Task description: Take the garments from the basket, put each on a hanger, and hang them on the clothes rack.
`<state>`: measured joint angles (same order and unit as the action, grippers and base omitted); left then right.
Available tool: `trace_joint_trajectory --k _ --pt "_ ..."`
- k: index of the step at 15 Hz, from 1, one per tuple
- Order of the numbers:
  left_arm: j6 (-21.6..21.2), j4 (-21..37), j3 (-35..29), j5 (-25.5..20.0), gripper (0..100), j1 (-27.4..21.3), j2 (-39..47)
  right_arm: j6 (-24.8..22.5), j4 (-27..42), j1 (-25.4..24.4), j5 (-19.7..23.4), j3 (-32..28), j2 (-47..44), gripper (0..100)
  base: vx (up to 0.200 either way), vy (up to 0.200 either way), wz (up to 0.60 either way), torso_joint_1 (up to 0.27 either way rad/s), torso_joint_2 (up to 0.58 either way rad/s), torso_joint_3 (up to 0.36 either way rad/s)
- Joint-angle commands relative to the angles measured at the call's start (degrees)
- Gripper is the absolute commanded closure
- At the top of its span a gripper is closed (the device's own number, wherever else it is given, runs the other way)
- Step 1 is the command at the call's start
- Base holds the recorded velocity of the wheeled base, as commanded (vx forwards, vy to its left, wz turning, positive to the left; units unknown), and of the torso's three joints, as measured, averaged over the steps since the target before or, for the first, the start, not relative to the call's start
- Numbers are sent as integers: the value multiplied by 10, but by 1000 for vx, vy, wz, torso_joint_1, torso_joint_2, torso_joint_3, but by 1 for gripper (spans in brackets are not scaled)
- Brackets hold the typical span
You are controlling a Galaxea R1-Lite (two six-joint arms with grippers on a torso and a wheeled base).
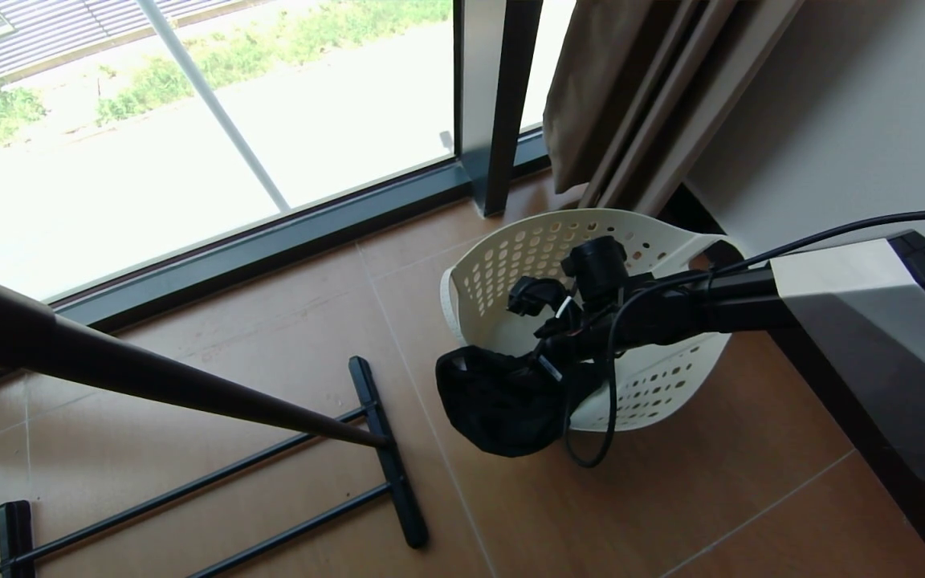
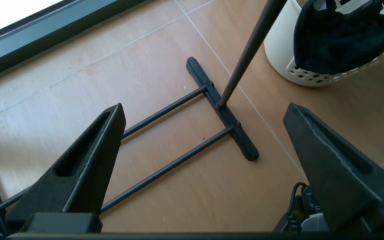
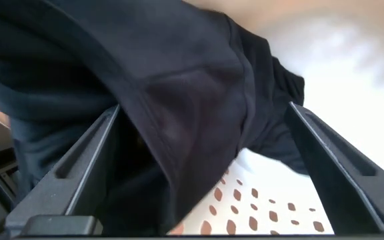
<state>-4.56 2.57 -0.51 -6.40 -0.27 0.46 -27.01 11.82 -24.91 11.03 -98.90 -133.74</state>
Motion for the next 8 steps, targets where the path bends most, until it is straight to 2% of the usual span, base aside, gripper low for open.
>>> trace_joint_trajectory --k 1,8 --pt "0 0 0 0 0 0 0 0 0 -2 0 -8 -8 0 0 0 0 0 0 0" --pt "0 0 0 0 0 0 0 1 0 -1 0 -16 -26 0 0 0 0 0 0 0"
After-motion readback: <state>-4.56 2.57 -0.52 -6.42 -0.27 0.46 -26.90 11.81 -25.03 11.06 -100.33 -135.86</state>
